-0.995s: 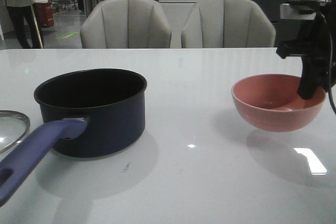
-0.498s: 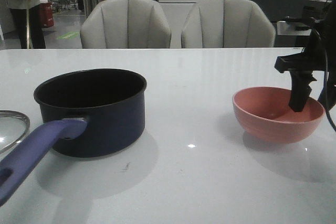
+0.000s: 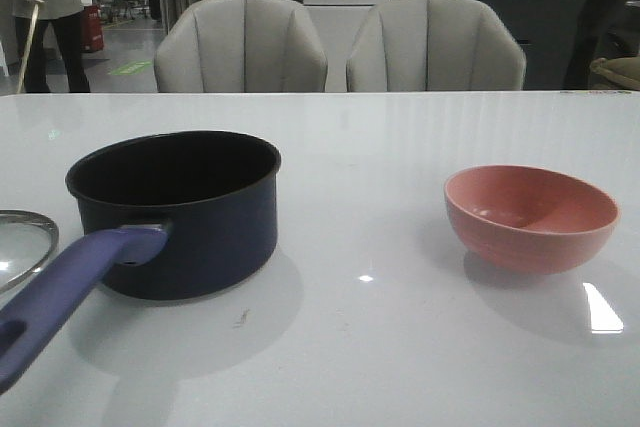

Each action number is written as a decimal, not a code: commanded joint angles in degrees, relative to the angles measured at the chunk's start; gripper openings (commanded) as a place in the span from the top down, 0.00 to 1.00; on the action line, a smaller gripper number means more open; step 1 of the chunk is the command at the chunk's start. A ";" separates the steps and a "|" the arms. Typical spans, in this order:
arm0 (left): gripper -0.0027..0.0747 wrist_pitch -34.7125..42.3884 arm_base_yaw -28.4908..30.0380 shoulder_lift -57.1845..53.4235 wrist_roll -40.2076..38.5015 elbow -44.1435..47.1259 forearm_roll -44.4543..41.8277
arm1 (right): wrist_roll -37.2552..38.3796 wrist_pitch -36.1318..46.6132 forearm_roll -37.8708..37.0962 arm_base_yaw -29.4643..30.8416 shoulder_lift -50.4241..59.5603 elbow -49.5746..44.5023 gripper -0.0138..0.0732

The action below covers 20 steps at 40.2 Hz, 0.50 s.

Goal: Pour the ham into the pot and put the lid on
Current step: 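Release the bowl and raise the right gripper away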

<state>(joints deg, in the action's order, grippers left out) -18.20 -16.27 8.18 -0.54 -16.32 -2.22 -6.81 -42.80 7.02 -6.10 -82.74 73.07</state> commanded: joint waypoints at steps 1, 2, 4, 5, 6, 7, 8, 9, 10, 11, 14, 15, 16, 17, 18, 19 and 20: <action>0.24 4.51 -0.40 0.55 -0.01 -1.58 0.06 | 0.03 6.89 0.15 -2.34 9.13 -2.94 0.29; 0.24 4.51 -0.40 0.55 -0.01 -1.58 0.06 | 0.03 7.85 0.15 -3.05 10.97 -4.29 0.29; 0.24 4.51 -0.40 0.55 -0.01 -1.58 0.06 | 0.03 9.17 0.15 -4.07 13.65 -6.35 0.29; 0.24 4.51 -0.40 0.55 -0.01 -1.58 0.06 | 0.03 10.09 0.15 -4.70 15.41 -7.81 0.29; 0.24 4.51 -0.40 0.55 -0.01 -1.58 0.06 | 0.03 11.19 0.15 -5.15 16.73 -8.99 0.29; 0.24 4.51 -0.40 0.55 -0.01 -1.58 0.06 | 0.03 12.15 0.15 -5.67 18.53 -10.63 0.29; 0.24 4.51 -0.40 0.55 -0.01 -1.58 0.06 | 0.03 13.61 0.15 -6.00 20.40 -11.94 0.29; 0.24 4.51 -0.40 0.55 -0.01 -1.58 0.06 | 0.03 14.90 0.15 -6.37 21.78 -13.81 0.29; 0.24 4.51 -0.40 0.55 -0.01 -1.58 0.06 | 0.03 16.69 0.15 -6.61 23.73 -15.28 0.29; 0.24 4.51 -0.40 0.55 -0.01 -1.58 0.06 | 0.03 18.56 0.15 -6.88 25.70 -17.79 0.29; 0.24 4.51 -0.40 0.55 -0.01 -1.58 0.06 | 0.03 23.17 0.21 -7.02 30.98 -23.09 0.29; 0.24 4.51 -0.40 0.55 -0.01 -1.58 0.06 | 0.03 24.90 0.21 -7.02 33.19 -24.71 0.29; 0.24 4.51 -0.40 0.55 -0.01 -1.58 0.06 | 0.03 26.19 0.21 -7.02 34.87 -26.84 0.29; 0.24 4.51 -0.40 0.55 -0.01 -1.58 0.06 | 0.03 27.87 0.21 -7.02 37.11 -28.44 0.29; 0.24 4.51 -0.40 0.55 -0.01 -1.58 0.06 | 0.03 29.46 0.21 -7.02 39.63 -31.03 0.29; 0.24 4.51 -0.40 0.55 -0.01 -1.58 0.06 | 0.03 30.60 0.21 -7.02 41.55 -32.55 0.29; 0.24 4.51 -0.40 0.55 -0.01 -1.58 0.06 | 0.03 32.14 0.21 -7.02 44.14 -34.60 0.29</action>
<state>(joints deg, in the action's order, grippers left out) -18.20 -16.27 8.18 -0.54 -16.32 -2.22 -6.81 -20.28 7.12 -13.14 -45.77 42.22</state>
